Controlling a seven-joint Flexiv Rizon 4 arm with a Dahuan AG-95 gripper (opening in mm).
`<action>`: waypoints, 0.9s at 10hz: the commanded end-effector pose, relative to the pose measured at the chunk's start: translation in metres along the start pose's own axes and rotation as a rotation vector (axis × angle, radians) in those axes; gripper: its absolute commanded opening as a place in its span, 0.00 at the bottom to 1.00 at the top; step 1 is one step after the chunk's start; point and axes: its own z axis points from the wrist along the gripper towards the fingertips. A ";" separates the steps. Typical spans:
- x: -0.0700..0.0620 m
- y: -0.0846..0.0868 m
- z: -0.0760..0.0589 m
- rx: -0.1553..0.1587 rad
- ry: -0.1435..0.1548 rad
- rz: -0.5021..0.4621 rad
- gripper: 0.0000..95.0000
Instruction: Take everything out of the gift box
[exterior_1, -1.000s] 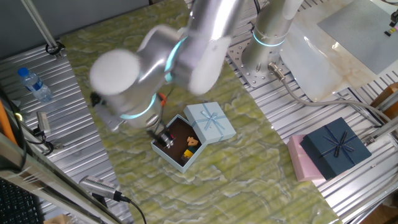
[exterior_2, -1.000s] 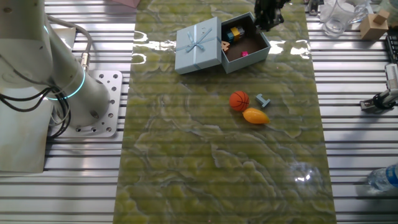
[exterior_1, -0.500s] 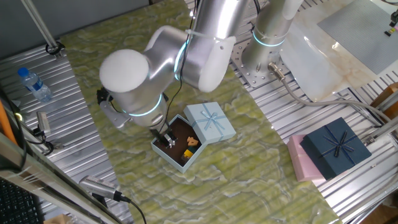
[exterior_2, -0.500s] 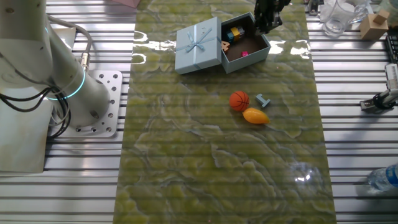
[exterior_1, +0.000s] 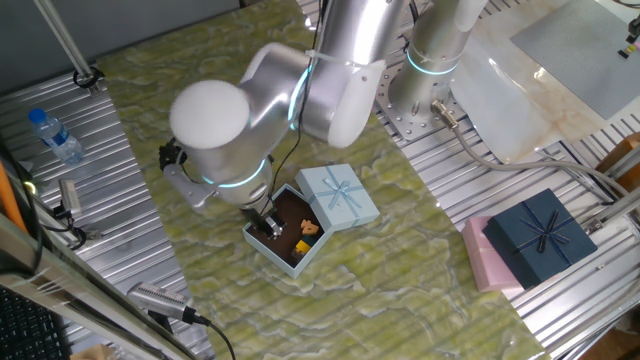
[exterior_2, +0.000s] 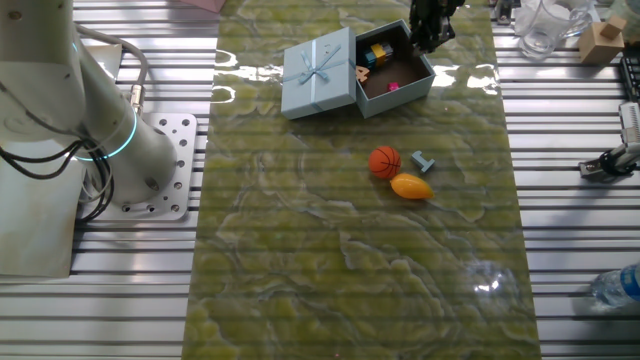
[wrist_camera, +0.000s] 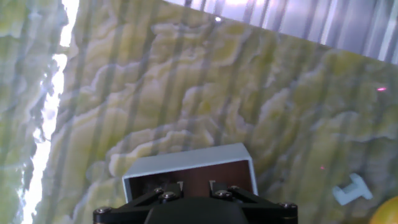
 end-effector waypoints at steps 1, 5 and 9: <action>-0.001 0.000 0.001 0.000 -0.005 0.014 0.20; 0.013 0.005 0.010 0.003 0.000 -0.036 0.40; 0.024 0.011 0.022 0.007 0.000 -0.036 0.40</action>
